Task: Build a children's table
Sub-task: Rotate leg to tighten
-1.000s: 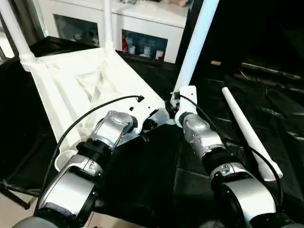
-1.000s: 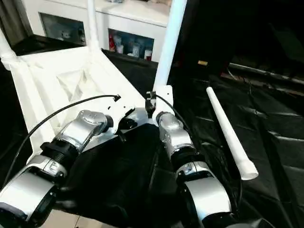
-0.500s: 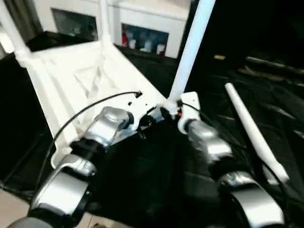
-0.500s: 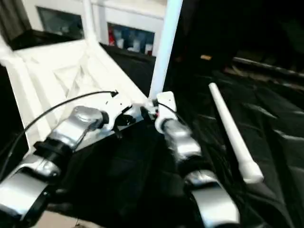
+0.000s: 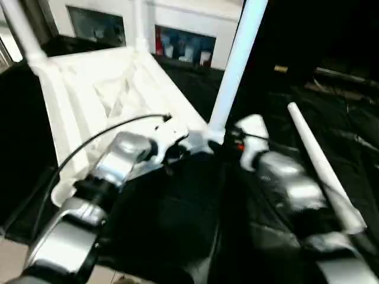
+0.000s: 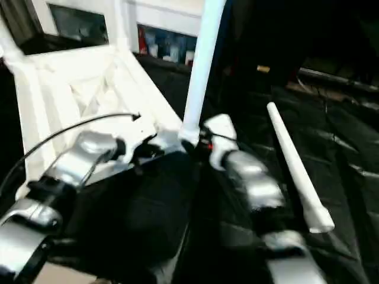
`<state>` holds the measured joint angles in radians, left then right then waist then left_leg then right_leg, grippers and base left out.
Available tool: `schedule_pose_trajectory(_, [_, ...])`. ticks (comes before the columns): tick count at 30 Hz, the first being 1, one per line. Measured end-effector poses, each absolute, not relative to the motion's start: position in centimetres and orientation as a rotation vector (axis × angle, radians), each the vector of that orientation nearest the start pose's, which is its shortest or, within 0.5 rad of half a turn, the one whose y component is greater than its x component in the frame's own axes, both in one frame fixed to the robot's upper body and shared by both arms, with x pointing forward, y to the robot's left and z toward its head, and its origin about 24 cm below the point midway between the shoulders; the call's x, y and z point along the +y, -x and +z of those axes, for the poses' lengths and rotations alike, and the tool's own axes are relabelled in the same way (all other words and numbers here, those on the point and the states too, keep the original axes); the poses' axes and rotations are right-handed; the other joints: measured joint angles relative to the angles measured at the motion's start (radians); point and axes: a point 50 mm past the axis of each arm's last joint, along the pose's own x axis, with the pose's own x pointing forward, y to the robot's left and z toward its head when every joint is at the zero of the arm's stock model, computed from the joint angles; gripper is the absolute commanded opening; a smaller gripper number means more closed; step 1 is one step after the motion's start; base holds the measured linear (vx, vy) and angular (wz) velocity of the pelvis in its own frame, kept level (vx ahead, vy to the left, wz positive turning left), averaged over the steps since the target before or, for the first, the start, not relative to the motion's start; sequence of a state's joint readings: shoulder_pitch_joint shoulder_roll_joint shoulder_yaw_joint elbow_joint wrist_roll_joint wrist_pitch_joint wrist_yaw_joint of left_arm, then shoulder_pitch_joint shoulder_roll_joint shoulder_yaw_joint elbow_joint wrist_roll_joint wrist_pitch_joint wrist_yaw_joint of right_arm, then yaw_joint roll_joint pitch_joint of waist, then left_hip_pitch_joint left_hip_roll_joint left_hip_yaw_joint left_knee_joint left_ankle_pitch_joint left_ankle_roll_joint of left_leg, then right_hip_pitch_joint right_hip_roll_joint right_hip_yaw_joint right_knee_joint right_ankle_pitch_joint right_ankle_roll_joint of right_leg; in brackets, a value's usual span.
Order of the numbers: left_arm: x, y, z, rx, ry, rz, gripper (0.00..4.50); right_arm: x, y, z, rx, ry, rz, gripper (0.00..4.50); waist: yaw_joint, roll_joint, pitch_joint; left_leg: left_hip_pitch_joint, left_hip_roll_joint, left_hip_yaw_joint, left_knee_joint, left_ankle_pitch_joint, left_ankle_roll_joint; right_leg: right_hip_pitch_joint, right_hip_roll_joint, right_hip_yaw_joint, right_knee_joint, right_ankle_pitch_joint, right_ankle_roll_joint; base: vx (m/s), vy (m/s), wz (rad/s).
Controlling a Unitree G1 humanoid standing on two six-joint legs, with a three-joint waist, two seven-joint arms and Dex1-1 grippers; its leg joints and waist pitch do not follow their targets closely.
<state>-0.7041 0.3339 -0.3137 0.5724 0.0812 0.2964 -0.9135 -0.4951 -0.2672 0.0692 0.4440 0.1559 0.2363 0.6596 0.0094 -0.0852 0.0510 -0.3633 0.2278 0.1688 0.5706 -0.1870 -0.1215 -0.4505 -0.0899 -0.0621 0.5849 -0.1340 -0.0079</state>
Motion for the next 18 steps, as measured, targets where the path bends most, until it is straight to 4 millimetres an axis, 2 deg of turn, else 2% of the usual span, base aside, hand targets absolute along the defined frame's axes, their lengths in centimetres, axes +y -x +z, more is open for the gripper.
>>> schedule_pose_trajectory(5, [12.8, -33.6, 7.3, 0.458, -0.497, -1.106, 0.0, -16.4, -32.8, 7.7, 0.219, 0.124, 0.787, 4.06, 0.006, 0.0, 0.0, 0.0, 0.0, 0.0, 0.001, 0.001, 0.001, 0.0, 0.0, 0.0, 0.001, 0.0, 0.0, 0.0, 0.0, 0.0])
schedule_pose_trajectory(7, [13.0, -33.2, 7.3, 0.453, -0.504, -1.135, 0.0, -16.7, -32.6, 7.7, 0.222, 0.118, 0.814, 4.34, 0.01, 0.0, 0.0, 0.0, 0.0, 0.0, 0.001, 0.001, 0.001, 0.0, 0.0, 0.0, 0.002, 0.0, 0.0, 0.0, 0.0, 0.0])
schedule_pose_trajectory(11, [13.2, -32.4, 7.1, 0.449, -0.514, -1.205, 0.0, -16.7, -31.4, 7.7, 0.242, 0.142, 0.934, 4.47, 0.023, 0.0, 0.0, 0.001, 0.0, 0.0, 0.004, 0.0, 0.001, 0.0, -0.001, 0.001, 0.007, -0.002, 0.001, 0.0, 0.0, 0.0])
schedule_pose_trajectory(18, [13.0, -31.6, 7.0, 0.453, -0.495, -1.276, 0.0, -16.1, -30.5, 7.3, 0.292, 0.183, 1.042, 4.47, 0.028, -0.001, 0.0, -0.002, 0.002, 0.0, 0.015, 0.0, 0.0, 0.0, -0.002, 0.001, 0.014, -0.002, 0.001, 0.0, 0.0, 0.0])
